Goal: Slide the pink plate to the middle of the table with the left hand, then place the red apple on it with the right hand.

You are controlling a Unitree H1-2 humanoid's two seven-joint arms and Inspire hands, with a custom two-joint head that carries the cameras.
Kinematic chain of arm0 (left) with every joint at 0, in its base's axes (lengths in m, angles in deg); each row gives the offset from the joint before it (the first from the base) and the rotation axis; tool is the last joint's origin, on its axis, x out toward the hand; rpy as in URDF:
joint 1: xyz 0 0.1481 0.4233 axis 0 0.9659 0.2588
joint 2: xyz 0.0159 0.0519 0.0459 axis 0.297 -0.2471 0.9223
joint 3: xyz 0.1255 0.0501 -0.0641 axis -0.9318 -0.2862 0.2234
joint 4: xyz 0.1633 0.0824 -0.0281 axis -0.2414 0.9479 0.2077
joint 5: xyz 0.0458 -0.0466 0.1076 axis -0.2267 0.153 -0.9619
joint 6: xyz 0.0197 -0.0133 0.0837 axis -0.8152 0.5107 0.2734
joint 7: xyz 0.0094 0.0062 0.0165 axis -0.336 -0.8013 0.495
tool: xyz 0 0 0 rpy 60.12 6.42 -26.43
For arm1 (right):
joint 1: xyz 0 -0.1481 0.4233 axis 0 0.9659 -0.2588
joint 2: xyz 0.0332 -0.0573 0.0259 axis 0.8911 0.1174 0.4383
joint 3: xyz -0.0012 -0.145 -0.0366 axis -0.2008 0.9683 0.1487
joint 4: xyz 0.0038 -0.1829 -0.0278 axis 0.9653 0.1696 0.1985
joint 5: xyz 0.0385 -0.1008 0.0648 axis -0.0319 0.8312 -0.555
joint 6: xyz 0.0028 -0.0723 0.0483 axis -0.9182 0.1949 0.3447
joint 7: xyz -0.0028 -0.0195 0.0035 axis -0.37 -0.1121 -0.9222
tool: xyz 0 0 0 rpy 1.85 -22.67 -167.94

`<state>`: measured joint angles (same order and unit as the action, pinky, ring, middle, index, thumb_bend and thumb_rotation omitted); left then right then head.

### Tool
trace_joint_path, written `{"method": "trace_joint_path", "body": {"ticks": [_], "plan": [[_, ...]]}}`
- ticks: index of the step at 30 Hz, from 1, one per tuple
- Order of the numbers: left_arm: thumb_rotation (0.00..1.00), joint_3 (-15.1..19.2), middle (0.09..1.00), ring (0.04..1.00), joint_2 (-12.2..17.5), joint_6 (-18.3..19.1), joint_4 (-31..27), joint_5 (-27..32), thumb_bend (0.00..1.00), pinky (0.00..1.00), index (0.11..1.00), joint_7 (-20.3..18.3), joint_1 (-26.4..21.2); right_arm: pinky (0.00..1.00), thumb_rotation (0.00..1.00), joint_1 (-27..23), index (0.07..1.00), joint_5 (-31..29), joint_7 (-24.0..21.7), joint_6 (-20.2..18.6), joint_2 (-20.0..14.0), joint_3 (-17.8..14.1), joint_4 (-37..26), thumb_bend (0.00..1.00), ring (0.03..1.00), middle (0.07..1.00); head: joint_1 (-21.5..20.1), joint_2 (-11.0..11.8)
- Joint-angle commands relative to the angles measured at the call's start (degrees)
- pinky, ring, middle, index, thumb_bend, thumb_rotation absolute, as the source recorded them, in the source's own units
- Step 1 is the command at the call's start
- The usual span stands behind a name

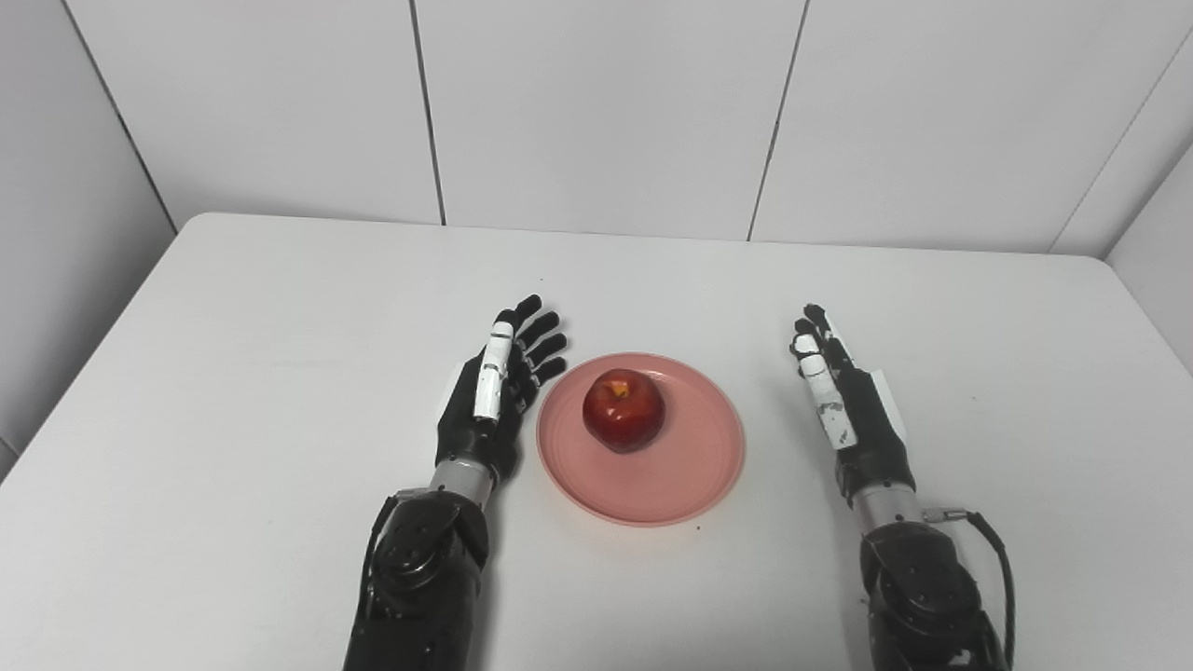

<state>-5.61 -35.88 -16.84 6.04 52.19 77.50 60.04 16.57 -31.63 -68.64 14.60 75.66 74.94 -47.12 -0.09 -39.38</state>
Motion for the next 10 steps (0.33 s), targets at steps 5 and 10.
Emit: {"method": "trace_joint_path", "body": {"ticks": [5,10], "plan": [[1.00,0.21,0.886,0.867,0.98,-0.58,1.63,0.34,0.36,0.86,0.877,-0.70,-1.02,0.99,1.00,-1.80,0.976,-2.86,-0.10,2.79,0.22,-0.48,-0.02,0.82,0.947,0.965,-0.05,0.37],[1.00,0.35,0.890,0.871,1.46,-1.06,2.35,0.45,0.36,0.86,0.881,-1.12,-1.30,1.00,1.00,-1.52,0.979,-5.23,-0.55,3.22,0.69,-0.58,0.62,0.81,0.953,0.970,-0.57,0.72]]}}
